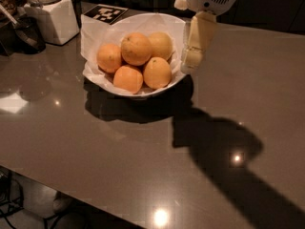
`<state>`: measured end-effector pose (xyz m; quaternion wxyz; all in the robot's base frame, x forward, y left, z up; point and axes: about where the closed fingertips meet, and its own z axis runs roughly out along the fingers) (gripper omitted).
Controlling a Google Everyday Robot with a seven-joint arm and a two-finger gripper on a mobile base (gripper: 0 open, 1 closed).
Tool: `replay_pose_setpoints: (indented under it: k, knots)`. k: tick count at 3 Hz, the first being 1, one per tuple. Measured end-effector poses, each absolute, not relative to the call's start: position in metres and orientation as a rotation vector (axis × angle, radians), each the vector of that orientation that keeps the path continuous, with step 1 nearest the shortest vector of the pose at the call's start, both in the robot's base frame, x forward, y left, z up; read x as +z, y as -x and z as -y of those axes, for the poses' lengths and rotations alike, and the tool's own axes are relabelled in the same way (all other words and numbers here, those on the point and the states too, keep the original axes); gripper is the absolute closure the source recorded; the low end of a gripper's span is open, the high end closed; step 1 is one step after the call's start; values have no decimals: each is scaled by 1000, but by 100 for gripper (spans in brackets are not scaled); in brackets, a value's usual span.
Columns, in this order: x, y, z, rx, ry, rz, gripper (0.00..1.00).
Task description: Pick orange from white bowl
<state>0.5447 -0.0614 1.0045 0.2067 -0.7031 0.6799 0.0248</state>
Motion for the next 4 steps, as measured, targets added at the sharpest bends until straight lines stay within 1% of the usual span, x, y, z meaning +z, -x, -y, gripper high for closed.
replay_pose_setpoints:
  k: [2, 4]
  knots:
    - [1003, -576, 23, 74, 1994, -1802, 0]
    - [996, -603, 0, 114, 2016, -1778, 0]
